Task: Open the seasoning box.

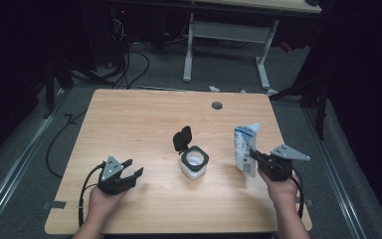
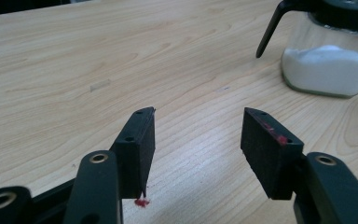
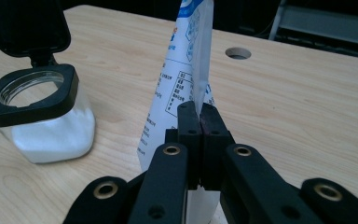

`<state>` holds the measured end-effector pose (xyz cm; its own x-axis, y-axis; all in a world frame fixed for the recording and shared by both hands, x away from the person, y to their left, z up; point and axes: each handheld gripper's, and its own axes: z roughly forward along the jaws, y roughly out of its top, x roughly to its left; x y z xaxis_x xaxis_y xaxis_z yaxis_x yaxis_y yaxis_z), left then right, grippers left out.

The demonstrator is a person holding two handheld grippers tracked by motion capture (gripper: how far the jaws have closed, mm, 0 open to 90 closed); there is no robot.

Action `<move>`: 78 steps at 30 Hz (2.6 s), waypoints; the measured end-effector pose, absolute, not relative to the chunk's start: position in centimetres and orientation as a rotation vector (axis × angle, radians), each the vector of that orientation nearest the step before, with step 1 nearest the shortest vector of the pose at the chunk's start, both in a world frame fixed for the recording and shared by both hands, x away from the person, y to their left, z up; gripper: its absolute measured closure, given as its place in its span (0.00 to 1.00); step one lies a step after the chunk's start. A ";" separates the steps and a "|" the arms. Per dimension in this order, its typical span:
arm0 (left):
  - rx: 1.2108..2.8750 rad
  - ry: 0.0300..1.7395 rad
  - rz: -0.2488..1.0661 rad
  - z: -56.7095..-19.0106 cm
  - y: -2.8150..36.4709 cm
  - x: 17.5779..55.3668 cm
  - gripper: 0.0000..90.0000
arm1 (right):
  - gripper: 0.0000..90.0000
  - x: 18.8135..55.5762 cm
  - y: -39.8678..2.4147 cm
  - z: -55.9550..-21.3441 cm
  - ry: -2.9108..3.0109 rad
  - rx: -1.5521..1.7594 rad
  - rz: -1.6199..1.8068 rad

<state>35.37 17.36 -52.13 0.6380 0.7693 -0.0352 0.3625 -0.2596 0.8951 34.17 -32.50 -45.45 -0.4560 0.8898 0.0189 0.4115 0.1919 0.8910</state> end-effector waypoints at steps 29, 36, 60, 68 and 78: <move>1.791 0.924 0.531 -52.0 20.1 33.4 0.49 | 1.00 33.8 -32.7 -47.6 1.802 1.139 1.321; 1.785 0.937 0.540 -52.1 20.5 33.1 0.48 | 0.99 34.8 -32.7 -48.3 1.792 1.133 1.293; 1.815 0.891 0.505 -52.0 19.3 33.5 0.48 | 0.96 34.4 -33.7 -49.8 1.773 1.181 1.248; 1.812 0.881 0.501 -51.9 19.0 33.7 0.48 | 0.94 33.9 -33.7 -49.9 1.779 1.183 1.239; 1.817 0.874 0.497 -51.9 18.7 33.9 0.48 | 0.89 33.7 -33.8 -50.0 1.777 1.206 1.246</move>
